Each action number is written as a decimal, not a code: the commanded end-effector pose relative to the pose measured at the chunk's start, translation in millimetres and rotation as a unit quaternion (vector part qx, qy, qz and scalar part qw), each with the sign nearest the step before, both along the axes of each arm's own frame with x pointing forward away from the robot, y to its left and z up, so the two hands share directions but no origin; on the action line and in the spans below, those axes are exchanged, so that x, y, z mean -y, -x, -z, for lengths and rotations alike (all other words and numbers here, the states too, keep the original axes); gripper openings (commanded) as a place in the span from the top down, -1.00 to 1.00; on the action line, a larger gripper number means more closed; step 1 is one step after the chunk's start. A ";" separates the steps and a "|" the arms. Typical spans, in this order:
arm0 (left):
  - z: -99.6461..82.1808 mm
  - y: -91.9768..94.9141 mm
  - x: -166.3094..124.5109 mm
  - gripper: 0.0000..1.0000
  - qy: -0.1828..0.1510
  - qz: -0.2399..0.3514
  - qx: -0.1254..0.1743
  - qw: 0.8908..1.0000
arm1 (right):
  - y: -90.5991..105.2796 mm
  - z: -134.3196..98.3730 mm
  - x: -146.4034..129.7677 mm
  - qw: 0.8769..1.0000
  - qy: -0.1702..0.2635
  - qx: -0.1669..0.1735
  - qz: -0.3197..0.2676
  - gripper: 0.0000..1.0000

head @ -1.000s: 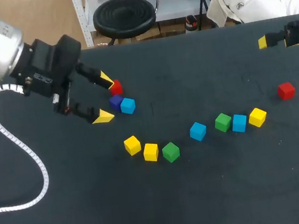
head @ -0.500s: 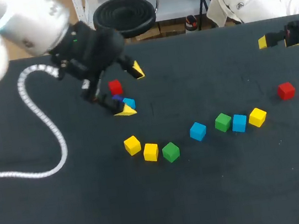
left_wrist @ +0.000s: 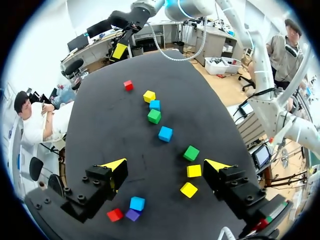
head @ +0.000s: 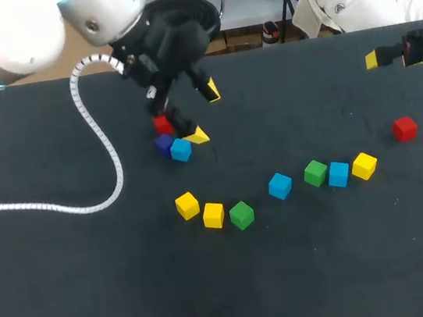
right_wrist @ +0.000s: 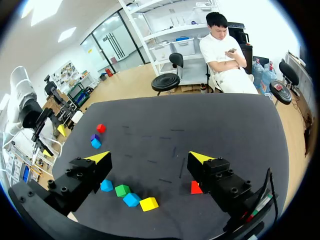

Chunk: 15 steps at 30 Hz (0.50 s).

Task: Place the blue cubes, place green cubes on the blue cubes, place the yellow cubes on the green cubes, then place the red cubes on the yellow cubes, and place purple cube on the red cubes.

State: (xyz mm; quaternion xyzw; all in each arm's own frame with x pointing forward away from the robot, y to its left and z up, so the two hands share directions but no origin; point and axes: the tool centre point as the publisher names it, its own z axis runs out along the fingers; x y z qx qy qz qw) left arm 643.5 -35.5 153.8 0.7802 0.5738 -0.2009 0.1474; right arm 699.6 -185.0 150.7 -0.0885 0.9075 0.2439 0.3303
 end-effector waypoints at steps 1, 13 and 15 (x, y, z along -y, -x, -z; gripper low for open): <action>-0.8 -4.2 1.2 -1.00 -0.007 0.009 -0.014 1.000 | -0.3 0.2 -0.1 1.000 0.000 0.000 0.000 -1.00; 9.0 4.1 17.8 -1.00 -0.068 0.035 0.046 0.996 | -0.3 0.2 -0.1 1.000 0.000 0.000 0.000 -1.00; 22.0 -2.9 12.0 -1.00 -0.129 0.011 0.083 0.988 | -0.3 0.2 -0.1 1.000 0.000 0.000 0.000 -1.00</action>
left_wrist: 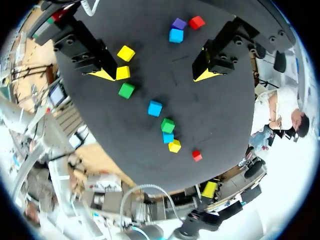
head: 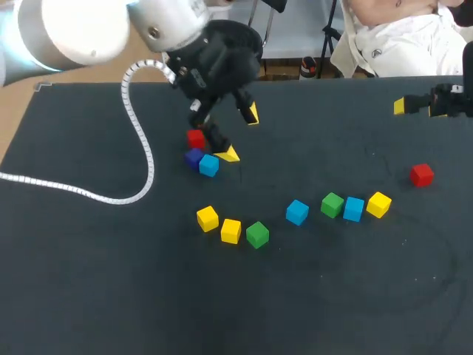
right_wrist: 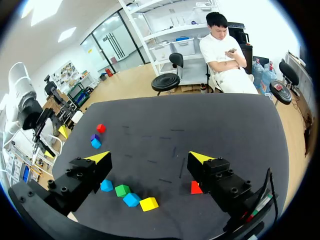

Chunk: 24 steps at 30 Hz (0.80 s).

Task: Place the blue cubes, place green cubes on the blue cubes, place the yellow cubes on the green cubes, then place the red cubes on the yellow cubes, and place purple cube on the red cubes.

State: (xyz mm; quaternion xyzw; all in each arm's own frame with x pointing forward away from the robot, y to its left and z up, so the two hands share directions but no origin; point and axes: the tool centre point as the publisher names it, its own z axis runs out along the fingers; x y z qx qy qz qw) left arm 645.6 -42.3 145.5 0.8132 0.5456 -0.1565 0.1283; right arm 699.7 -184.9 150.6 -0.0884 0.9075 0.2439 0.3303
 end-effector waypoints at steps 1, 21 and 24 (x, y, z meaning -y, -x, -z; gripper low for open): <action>19.7 -4.2 1.3 -1.00 -0.101 -0.037 0.059 0.992 | -0.2 0.1 0.0 1.000 0.000 0.000 0.000 -1.00; 88.5 -75.0 -62.8 -1.00 -0.120 -0.115 0.017 0.986 | -0.2 0.1 0.0 1.000 0.000 0.000 0.000 -1.00; 92.9 -73.3 -57.9 -1.00 -0.134 -0.101 0.024 0.986 | -0.2 0.1 0.0 1.000 0.000 0.000 0.000 -1.00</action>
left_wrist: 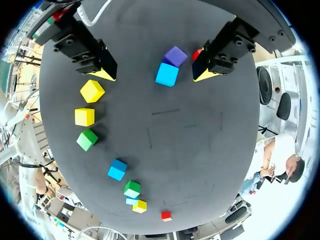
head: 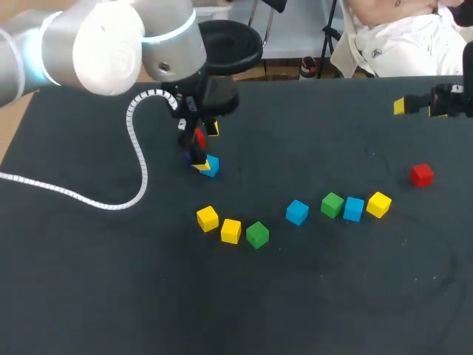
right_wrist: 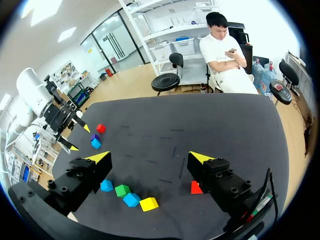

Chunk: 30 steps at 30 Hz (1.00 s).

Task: Place the blue cubes, place green cubes on the blue cubes, place the yellow cubes on the green cubes, then place the red cubes on the yellow cubes, and place purple cube on the red cubes.

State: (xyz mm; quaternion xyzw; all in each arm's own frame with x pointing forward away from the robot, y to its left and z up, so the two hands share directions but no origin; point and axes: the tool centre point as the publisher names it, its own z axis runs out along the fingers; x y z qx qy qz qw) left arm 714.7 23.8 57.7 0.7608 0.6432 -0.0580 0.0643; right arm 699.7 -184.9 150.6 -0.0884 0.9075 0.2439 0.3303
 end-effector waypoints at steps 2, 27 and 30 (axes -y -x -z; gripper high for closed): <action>9.5 -0.1 8.8 -1.00 -0.027 0.011 -0.005 1.000 | -0.2 0.1 0.0 1.000 0.000 0.000 0.000 -1.00; 39.0 3.4 3.3 -1.00 -0.038 0.020 -0.001 0.999 | -0.2 0.1 0.0 1.000 0.000 0.000 0.000 -1.00; 41.9 1.9 2.5 -1.00 -0.040 0.023 -0.004 0.999 | -0.2 0.1 0.0 1.000 0.000 0.000 0.000 -1.00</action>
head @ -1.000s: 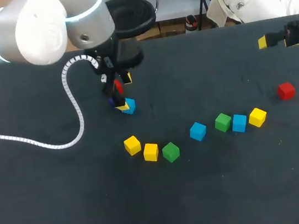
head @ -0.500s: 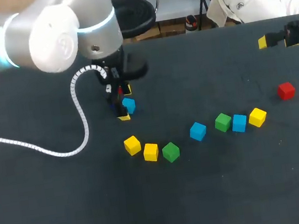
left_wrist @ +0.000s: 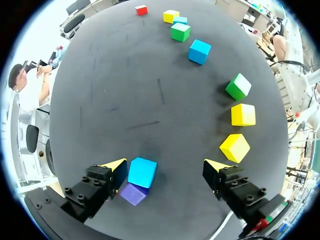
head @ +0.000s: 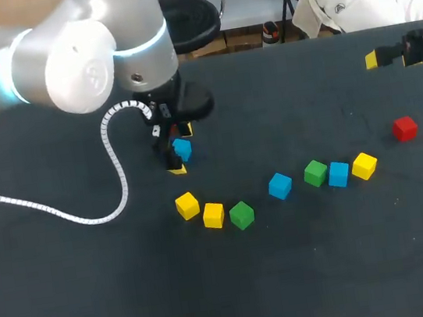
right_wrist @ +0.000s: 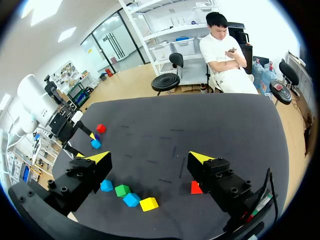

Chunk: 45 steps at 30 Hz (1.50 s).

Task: Place the blue cubes, place green cubes on the blue cubes, place the yellow cubes on the green cubes, then place the red cubes on the yellow cubes, and place purple cube on the red cubes.

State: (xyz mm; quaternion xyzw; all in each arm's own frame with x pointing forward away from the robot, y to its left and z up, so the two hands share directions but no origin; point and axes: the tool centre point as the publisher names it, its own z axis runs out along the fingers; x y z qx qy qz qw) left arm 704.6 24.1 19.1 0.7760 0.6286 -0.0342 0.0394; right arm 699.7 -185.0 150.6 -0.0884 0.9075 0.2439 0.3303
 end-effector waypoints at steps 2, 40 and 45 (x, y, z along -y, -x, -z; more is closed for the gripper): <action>5.1 -9.5 1.2 -1.00 -0.009 0.002 -0.009 1.000 | -0.1 0.1 0.0 1.000 0.000 0.000 0.000 -1.00; 12.7 -13.0 -16.7 -1.00 -0.033 -0.001 -0.003 0.999 | -0.1 0.1 0.0 1.000 0.000 0.000 0.000 -1.00; 6.9 -11.7 -12.1 -1.00 -0.021 -0.006 -0.005 1.000 | -0.1 0.1 0.0 1.000 0.000 0.000 0.000 -1.00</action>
